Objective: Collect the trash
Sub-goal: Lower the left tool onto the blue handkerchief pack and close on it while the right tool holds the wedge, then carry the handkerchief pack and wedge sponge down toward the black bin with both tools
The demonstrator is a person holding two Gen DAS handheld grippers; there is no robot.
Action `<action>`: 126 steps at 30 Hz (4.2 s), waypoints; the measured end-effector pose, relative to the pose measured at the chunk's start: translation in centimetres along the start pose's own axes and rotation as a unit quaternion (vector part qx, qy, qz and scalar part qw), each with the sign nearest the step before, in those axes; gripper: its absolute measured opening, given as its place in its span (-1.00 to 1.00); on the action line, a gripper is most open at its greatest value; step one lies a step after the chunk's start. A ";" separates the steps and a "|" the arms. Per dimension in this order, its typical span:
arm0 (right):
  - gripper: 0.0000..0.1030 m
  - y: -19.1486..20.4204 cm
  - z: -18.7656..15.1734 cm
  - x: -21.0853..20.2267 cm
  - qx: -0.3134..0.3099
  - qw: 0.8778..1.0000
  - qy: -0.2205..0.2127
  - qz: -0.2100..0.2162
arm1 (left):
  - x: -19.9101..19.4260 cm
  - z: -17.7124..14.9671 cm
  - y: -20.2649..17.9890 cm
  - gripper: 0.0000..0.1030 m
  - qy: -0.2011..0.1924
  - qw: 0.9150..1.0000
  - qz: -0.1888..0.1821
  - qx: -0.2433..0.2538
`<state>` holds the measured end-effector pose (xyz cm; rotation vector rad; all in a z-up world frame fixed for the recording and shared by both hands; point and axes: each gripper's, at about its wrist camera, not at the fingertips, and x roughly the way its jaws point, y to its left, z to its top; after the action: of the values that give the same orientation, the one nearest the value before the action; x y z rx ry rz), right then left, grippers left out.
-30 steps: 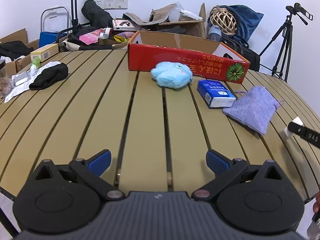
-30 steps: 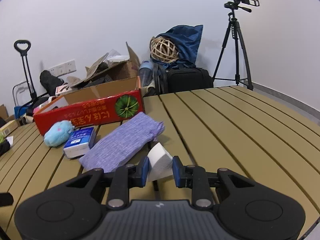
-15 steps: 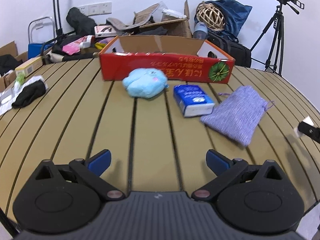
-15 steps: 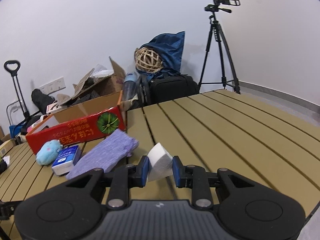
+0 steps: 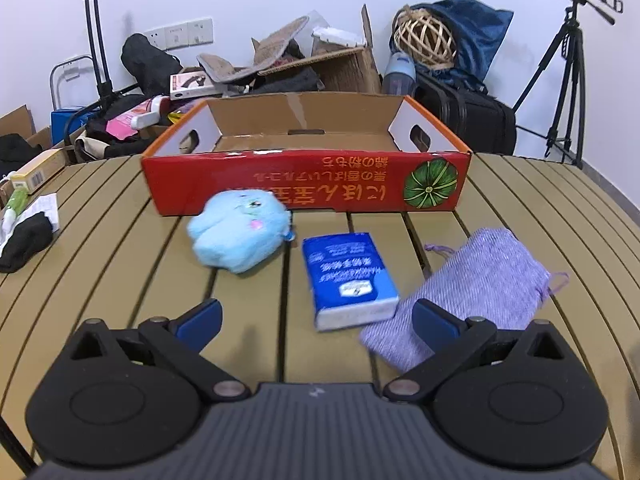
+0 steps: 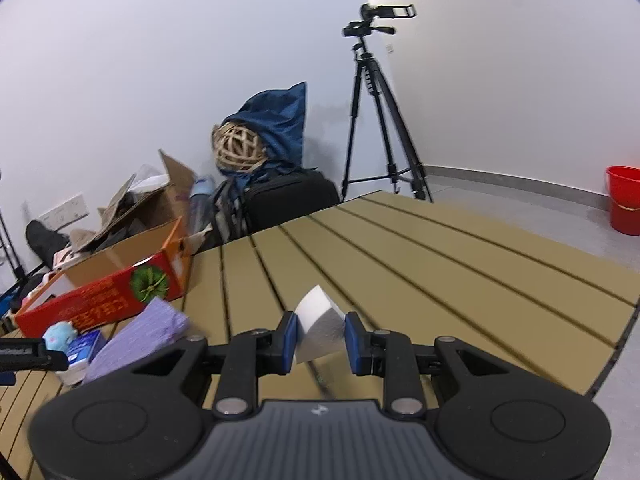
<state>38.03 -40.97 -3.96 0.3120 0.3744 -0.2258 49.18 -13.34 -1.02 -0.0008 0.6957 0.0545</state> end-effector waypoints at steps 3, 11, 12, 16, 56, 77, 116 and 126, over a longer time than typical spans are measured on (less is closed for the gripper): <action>-0.52 -1.0 0.1 0.1 0.011 1.000 -0.003 -0.007 | 1.5 0.7 -0.8 1.00 0.010 1.000 0.012 0.000; -0.52 -1.7 -0.1 0.8 0.026 1.000 -0.005 -0.013 | 4.7 1.3 -1.3 1.00 0.043 0.998 0.020 -0.029; -0.52 -1.7 -0.2 0.8 0.027 1.000 -0.005 -0.013 | 4.8 1.3 -1.3 0.99 0.043 0.998 0.022 -0.029; -0.52 -1.7 -0.3 1.1 0.030 0.999 -0.003 -0.013 | 5.1 1.3 -1.3 0.67 0.048 0.998 0.024 -0.025; -0.52 1.5 -0.6 -3.5 -0.015 0.997 -0.007 0.071 | -7.3 -3.0 3.2 0.02 -0.029 0.999 0.016 0.025; -0.51 2.5 -3.0 -10.3 -0.055 0.989 -0.016 0.134 | -16.8 -9.7 7.3 0.02 -0.046 0.999 0.012 0.007; -0.51 5.8 -13.4 -17.7 -0.156 0.971 0.070 0.168 | -22.6 -21.9 15.2 0.02 -0.017 1.000 0.000 0.010; -0.51 7.5 -17.3 -18.2 -0.199 0.959 0.125 0.157 | -20.8 -25.3 16.5 0.02 0.024 1.000 -0.006 0.006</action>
<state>18.02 -25.26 -10.26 -0.0014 0.6018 0.2045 16.19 1.63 -6.82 0.0049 0.7446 0.0398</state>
